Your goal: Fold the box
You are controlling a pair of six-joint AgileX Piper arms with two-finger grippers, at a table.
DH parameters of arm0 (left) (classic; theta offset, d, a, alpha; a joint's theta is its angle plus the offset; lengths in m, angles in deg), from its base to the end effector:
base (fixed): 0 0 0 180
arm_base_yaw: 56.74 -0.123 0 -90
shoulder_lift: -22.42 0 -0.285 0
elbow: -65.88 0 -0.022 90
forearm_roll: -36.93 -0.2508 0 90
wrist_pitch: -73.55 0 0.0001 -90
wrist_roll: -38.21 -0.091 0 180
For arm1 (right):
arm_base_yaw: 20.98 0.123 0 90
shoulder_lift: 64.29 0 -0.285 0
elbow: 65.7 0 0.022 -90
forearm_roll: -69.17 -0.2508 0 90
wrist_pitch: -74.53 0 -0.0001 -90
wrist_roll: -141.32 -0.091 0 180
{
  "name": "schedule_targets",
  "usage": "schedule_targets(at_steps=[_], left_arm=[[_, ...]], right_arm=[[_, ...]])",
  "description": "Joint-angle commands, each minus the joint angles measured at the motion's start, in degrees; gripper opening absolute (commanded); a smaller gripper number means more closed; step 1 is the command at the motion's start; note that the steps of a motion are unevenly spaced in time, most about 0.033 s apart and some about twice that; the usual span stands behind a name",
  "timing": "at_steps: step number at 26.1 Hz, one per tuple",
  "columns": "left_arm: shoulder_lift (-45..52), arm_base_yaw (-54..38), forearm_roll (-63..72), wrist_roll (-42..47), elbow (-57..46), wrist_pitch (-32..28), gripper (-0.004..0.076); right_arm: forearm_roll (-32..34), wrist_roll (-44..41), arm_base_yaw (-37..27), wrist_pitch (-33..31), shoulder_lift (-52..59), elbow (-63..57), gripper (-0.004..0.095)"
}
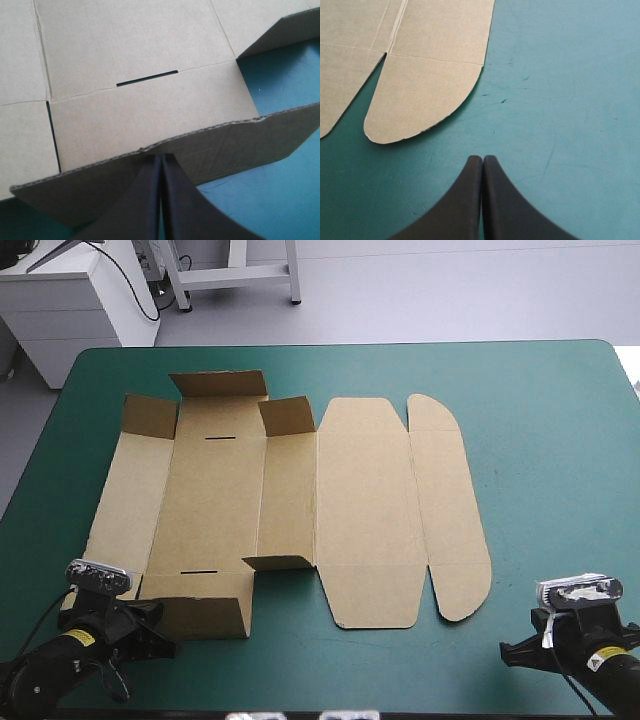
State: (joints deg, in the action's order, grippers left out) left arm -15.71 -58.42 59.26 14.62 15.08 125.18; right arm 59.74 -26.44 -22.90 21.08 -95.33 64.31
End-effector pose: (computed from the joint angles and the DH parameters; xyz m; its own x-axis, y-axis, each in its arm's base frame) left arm 0.0846 -0.0247 0.2607 -0.7099 0.1333 -0.6916 0.2882 0.9509 -0.1125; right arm 0.0652 0.0098 0.2679 -0.6840 -0.0909 -0.7238 -0.1407 0.9900 0.0086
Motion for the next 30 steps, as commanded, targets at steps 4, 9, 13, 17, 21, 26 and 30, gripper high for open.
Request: schedule_targets(at_steps=[4,9,13,17,21,26,30], left_arm=[[-0.3,0.0,1.8,-0.2,1.4,-2.7,-0.0008],[-0.3,0.0,1.8,-0.3,1.5,-2.5,-0.0008],[-0.7,0.0,1.8,-0.3,7.8,2.9,-0.0008],[-2.2,0.0,1.8,0.9,16.9,7.2,-0.0008],[-5.6,0.0,1.5,2.8,25.8,10.1,-0.0008],[-12.2,0.0,1.5,5.0,32.4,12.0,-0.0008],[-18.4,0.0,1.3,4.5,34.3,9.8,-0.0008]], right_arm=[[-0.4,0.3,0.1,2.4,-0.3,1.4,-0.002],[-0.4,0.3,0.1,2.4,-0.3,1.4,-0.002],[-0.4,0.3,0.1,2.4,-0.3,1.4,-0.002],[-0.4,0.3,0.1,2.4,-0.3,1.4,-0.002],[-0.4,0.3,0.1,2.4,-0.3,1.4,-0.002],[-0.4,0.3,0.1,2.4,-0.3,1.4,-0.002],[-0.4,0.2,0.1,2.4,-0.3,1.4,-0.002]])
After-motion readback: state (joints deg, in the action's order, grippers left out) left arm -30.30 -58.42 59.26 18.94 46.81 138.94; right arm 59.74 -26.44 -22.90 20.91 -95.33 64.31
